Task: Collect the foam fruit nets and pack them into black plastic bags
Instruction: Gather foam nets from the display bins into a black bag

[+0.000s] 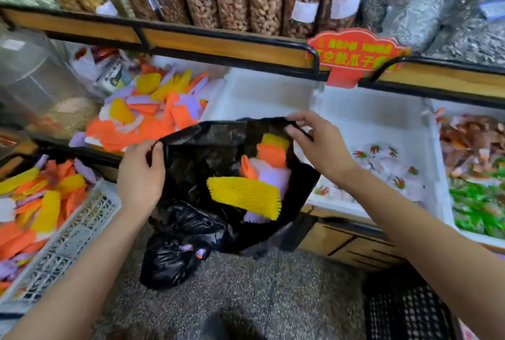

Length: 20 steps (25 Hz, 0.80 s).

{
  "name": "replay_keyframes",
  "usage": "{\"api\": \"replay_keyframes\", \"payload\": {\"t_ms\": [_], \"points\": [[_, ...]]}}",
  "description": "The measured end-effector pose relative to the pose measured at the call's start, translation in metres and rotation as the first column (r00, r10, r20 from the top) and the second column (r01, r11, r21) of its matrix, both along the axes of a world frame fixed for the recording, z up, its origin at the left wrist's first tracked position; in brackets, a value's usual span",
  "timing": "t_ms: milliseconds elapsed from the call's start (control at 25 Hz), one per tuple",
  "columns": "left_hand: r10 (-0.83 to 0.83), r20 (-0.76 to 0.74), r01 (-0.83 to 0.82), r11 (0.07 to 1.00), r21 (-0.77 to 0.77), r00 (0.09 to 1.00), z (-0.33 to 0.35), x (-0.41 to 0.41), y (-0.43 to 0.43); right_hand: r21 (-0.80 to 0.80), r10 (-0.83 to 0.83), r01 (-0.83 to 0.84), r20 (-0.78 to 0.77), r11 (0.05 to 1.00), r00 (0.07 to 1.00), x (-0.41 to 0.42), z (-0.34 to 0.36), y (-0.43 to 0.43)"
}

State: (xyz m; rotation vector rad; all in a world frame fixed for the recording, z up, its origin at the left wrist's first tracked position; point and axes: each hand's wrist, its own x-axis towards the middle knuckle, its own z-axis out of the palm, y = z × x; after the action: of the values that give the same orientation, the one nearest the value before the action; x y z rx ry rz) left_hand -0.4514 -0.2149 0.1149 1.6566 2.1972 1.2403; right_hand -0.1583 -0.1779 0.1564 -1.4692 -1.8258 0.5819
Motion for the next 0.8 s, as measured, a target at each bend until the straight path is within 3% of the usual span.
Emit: {"api": "replay_keyframes", "payload": {"t_ms": [80, 200, 360, 440, 560, 680, 800], "points": [[-0.032, -0.049, 0.033, 0.999, 0.019, 0.998, 0.007, 0.0, 0.028, 0.092, 0.004, -0.015, 0.111, 0.996, 0.994, -0.012, 0.013, 0.034], [-0.098, 0.014, 0.098, 0.995, -0.004, 0.995, 0.01, -0.003, 0.071, 0.244, -0.087, 0.09, -0.019, 0.966, 0.996, -0.029, 0.027, 0.077], [-0.158, 0.149, 0.131, 0.976, 0.173, 0.976, 0.02, -0.004, 0.122, 0.442, -0.141, 0.202, -0.166, 0.874, 0.976, -0.048, 0.047, 0.117], [-0.179, 0.209, 0.129, 0.964, 0.234, 0.961, 0.022, -0.005, 0.145, 0.492, -0.15, 0.209, -0.157, 0.845, 0.976, -0.056, 0.053, 0.134], [-0.245, 0.154, 0.228, 0.966, 0.118, 0.957, 0.009, -0.01, 0.181, 0.402, -0.244, 0.234, -0.026, 0.885, 0.969, -0.061, 0.045, 0.161], [-0.255, 0.082, 0.261, 0.962, -0.077, 0.963, -0.018, -0.016, 0.21, 0.156, -0.322, 0.3, 0.145, 0.941, 0.936, -0.056, 0.015, 0.186], [-0.238, 0.056, 0.245, 0.94, -0.236, 0.97, -0.041, -0.016, 0.232, -0.037, -0.292, 0.313, 0.276, 0.949, 0.916, -0.048, -0.014, 0.205]]}}
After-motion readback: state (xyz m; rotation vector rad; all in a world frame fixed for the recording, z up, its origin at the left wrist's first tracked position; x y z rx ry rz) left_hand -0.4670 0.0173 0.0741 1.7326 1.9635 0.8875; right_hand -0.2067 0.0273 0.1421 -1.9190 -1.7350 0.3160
